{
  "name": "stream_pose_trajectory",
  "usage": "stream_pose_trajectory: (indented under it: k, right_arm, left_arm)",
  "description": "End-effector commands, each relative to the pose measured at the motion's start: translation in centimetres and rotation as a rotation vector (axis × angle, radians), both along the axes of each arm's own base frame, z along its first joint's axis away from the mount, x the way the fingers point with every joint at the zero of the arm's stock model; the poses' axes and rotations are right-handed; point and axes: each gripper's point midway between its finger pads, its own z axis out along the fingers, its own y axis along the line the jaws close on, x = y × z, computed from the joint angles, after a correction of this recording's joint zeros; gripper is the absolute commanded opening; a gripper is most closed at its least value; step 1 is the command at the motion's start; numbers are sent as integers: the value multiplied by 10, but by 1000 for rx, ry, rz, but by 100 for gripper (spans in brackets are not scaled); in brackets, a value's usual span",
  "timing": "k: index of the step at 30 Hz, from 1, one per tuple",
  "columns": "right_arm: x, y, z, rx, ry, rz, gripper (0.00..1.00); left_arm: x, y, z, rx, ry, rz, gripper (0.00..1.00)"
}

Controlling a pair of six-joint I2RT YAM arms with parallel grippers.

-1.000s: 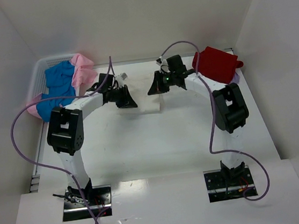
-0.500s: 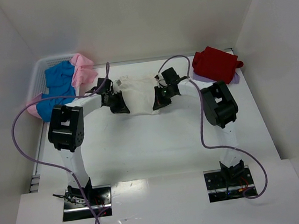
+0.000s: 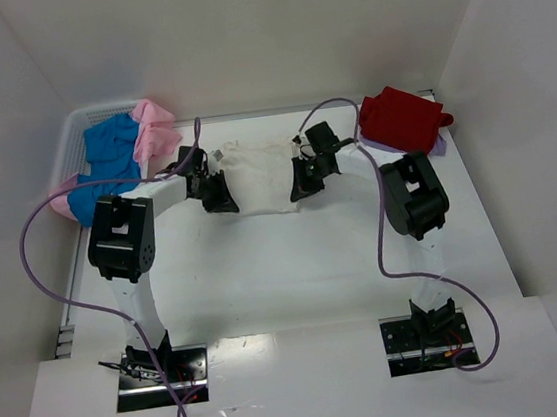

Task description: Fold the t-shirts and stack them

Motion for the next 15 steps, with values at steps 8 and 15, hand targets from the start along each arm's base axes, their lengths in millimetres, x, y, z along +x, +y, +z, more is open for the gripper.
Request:
stream_pose_trajectory:
  k: [8,15]
  right_arm:
    - [65,-62,119,39,-307,-202,76]
    - [71,-55,71,81,-237,-172,99]
  left_arm:
    - [25,22,92,60,-237,35,53]
    - [9,25,110,49,-294,38,72]
